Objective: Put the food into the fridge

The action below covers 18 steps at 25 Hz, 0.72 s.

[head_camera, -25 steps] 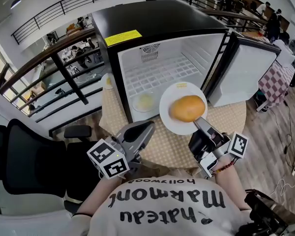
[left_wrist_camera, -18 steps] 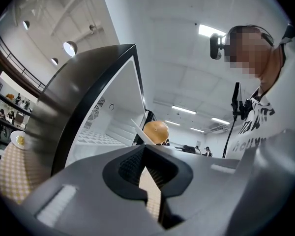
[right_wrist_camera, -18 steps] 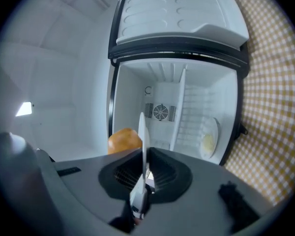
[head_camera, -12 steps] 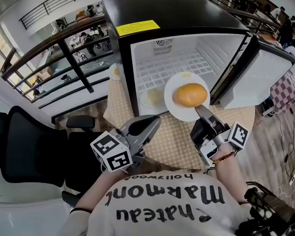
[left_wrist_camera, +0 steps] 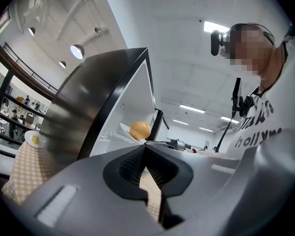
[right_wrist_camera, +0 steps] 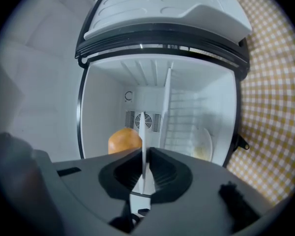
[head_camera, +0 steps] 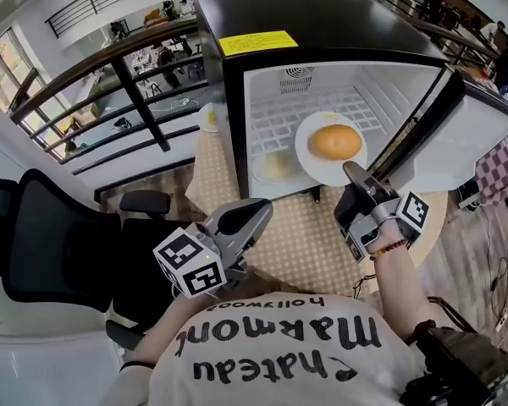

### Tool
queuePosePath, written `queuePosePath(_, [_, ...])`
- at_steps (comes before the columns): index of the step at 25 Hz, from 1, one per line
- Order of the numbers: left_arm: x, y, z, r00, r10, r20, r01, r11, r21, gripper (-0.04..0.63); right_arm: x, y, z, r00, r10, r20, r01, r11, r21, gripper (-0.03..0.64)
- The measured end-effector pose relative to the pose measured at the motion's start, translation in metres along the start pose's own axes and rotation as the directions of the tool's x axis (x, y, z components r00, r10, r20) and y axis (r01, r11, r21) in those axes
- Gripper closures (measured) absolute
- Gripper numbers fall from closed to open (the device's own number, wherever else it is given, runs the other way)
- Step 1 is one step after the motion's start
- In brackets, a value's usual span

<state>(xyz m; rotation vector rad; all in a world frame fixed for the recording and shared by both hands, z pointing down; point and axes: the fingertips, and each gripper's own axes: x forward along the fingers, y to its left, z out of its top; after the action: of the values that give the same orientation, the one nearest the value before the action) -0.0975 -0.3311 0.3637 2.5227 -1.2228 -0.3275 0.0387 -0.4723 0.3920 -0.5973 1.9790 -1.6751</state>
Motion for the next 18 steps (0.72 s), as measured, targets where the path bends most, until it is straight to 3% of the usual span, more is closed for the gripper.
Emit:
queuePosePath(11, [-0.021,0.03,0.0,0.997,0.078,0.014,-0.078,0.997,-0.018,0.592,0.022,-0.022,0.006,0.994,-0.113,-0.003,0.113,0.994,-0.009,0.584])
queuePosePath(18, [-0.013,0.035,-0.001,0.999,0.049,0.004,-0.049,0.999,-0.009,0.592,0.039,-0.028,0.009,0.991,-0.132,0.02,0.131,0.991,0.027,0.584])
